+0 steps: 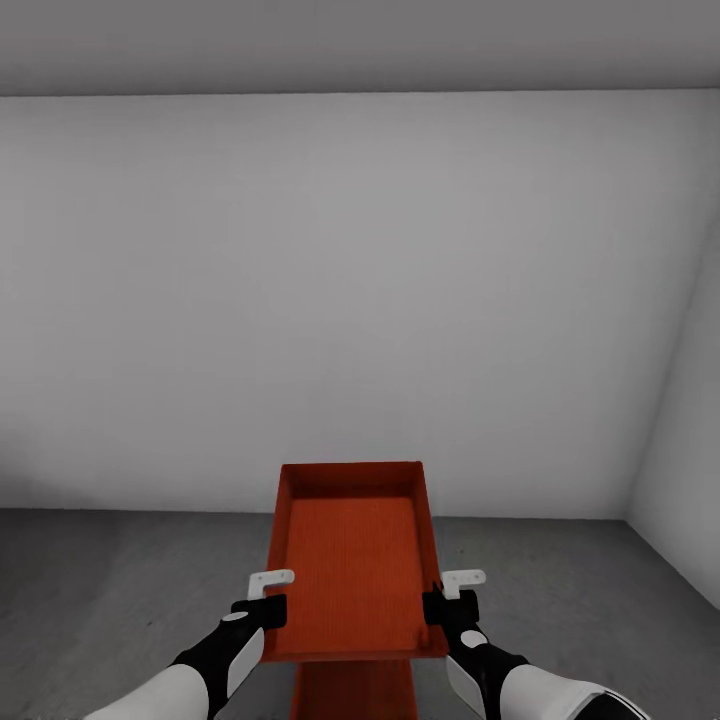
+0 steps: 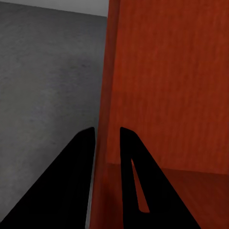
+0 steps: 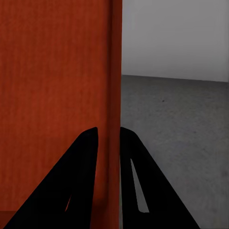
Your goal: Move the two storage containers from the living room to the garage. In the garage, place one container on the floor and stack the other container on top of it (either order is fine).
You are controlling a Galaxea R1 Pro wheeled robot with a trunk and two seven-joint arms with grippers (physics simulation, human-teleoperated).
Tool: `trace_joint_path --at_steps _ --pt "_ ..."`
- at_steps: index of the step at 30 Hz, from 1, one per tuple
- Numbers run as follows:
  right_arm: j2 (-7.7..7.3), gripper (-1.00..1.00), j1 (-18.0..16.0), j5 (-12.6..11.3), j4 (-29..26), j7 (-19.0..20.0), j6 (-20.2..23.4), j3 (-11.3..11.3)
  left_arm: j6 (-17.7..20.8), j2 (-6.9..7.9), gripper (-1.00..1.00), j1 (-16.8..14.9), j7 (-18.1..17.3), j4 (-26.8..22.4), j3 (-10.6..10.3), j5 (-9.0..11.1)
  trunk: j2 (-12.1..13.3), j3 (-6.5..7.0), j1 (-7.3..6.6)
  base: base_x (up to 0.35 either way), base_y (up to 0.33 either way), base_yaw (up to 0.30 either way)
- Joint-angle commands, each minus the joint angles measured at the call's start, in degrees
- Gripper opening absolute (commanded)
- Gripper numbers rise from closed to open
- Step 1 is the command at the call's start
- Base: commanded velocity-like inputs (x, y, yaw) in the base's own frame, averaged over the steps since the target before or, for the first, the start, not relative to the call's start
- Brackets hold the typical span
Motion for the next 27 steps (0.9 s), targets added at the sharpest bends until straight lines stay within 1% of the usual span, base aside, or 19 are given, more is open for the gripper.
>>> trace_joint_path --at_steps 1,27 --pt "0.04 -1.0 -0.02 0.87 -0.1 0.14 0.25 -3.85 0.19 0.21 -1.0 0.01 0.62 -0.27 1.01 -0.56 -0.04 -0.12 0.01 0.0 0.0 0.0" --pt "0.04 -1.0 -0.02 0.87 -0.1 0.14 0.25 -3.85 0.19 0.13 -1.0 0.01 0.62 -0.27 1.01 -0.56 -0.04 -2.48 0.01 0.0 0.0 0.0"
